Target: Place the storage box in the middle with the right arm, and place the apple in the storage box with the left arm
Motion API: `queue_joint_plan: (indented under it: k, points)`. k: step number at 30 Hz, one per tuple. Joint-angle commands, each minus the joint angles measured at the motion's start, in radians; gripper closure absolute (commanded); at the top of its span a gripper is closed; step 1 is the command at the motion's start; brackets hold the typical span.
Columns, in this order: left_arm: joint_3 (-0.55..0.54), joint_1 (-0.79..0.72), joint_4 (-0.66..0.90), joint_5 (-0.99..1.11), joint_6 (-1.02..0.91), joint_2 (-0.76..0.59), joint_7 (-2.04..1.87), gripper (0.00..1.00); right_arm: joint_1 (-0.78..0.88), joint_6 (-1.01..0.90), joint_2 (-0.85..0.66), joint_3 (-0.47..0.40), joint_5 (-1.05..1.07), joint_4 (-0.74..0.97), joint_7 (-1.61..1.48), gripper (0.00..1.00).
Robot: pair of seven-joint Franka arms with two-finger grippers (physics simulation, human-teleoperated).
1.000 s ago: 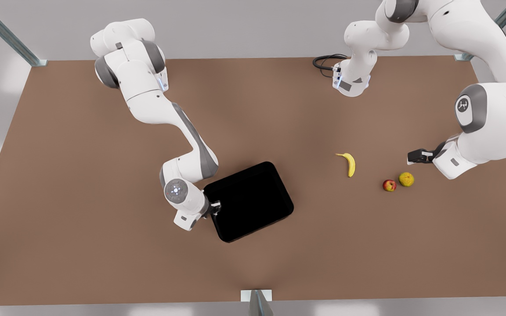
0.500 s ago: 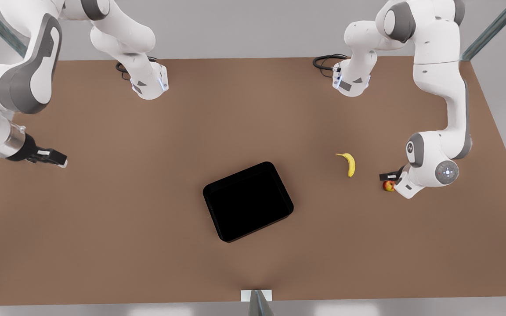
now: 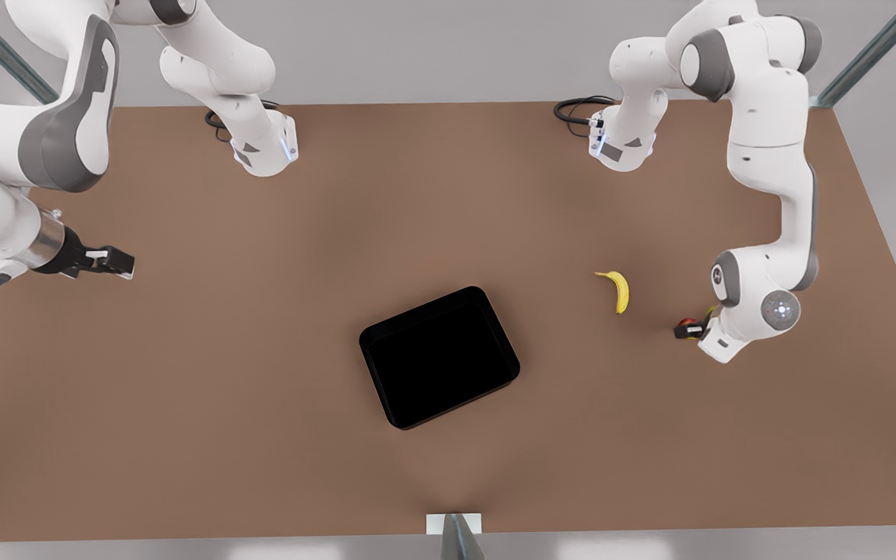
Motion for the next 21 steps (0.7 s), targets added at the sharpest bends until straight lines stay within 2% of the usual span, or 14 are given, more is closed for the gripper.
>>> queue_joint_plan:
  k: [1,15,18,21]
  points:
    - [0.0,0.0,0.0,-0.022,0.021,0.008,0.011,0.0,0.001,-0.007,0.004,0.0,0.0,0.003,-0.083,0.0]
    - [-0.002,-0.001,0.0,-0.023,0.034,0.04,0.011,0.03,0.005,-0.01,0.016,0.0,0.0,0.001,-0.084,0.0]
    - [-0.003,-0.001,0.0,-0.023,0.034,0.04,0.011,0.12,0.007,-0.01,0.019,0.0,0.0,0.001,-0.084,0.0]
    - [-0.003,-0.001,0.0,-0.023,0.041,0.049,0.011,0.12,0.007,-0.008,0.025,0.0,0.0,0.003,-0.084,0.0]
